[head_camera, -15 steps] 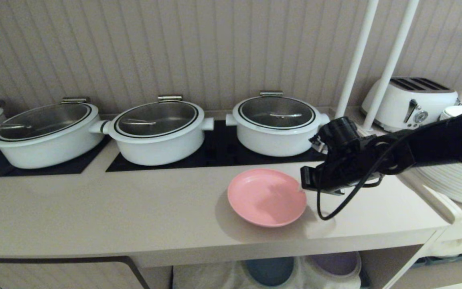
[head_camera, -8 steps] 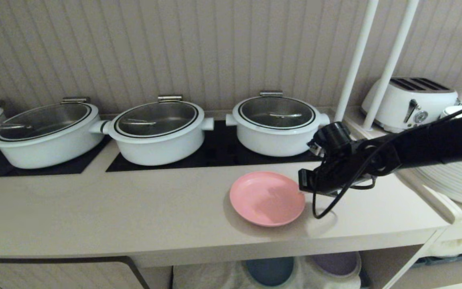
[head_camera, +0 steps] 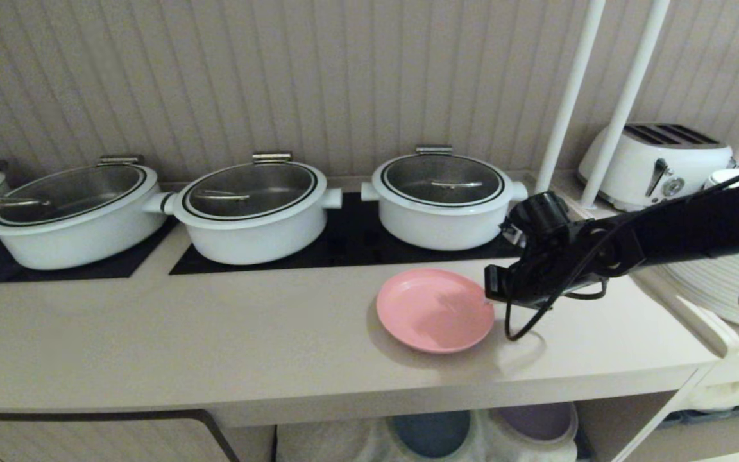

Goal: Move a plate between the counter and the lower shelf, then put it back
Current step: Put the plate

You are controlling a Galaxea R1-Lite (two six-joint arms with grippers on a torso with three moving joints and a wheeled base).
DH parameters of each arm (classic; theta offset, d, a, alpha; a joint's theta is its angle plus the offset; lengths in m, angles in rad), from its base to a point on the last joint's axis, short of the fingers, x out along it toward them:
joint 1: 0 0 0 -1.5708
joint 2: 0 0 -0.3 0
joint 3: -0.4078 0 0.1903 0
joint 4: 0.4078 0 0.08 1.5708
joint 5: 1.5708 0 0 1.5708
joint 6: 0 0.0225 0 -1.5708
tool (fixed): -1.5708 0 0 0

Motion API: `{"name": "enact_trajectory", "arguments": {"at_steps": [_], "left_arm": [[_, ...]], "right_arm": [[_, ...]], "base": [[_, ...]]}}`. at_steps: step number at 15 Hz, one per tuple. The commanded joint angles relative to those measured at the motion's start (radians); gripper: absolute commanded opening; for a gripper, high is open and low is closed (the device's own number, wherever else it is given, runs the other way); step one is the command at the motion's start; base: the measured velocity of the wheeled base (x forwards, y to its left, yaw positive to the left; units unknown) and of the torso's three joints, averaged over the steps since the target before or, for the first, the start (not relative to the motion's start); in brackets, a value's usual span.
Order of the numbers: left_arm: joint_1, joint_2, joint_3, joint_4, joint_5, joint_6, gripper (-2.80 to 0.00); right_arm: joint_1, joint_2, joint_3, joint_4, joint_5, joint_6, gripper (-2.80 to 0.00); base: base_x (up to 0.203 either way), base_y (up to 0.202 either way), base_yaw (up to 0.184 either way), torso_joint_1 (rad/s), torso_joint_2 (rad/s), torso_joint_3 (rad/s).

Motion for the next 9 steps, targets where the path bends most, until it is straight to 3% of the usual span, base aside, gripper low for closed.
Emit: {"name": "enact_trajectory", "arguments": {"at_steps": [1,9], "left_arm": [[0.000,0.000,0.000,0.000,0.000,0.000,-2.80],[0.000,0.000,0.000,0.000,0.000,0.000,-2.80]], "right_arm": [[-0.003,-0.006,0.000,0.002,0.001,0.002,-2.80],[-0.001,-0.007,0.001,0.005,0.003,0.002,-2.80]], "base": [[0.000,0.000,0.000,0.000,0.00,0.000],[0.000,0.000,0.000,0.000,0.00,0.000]]}}
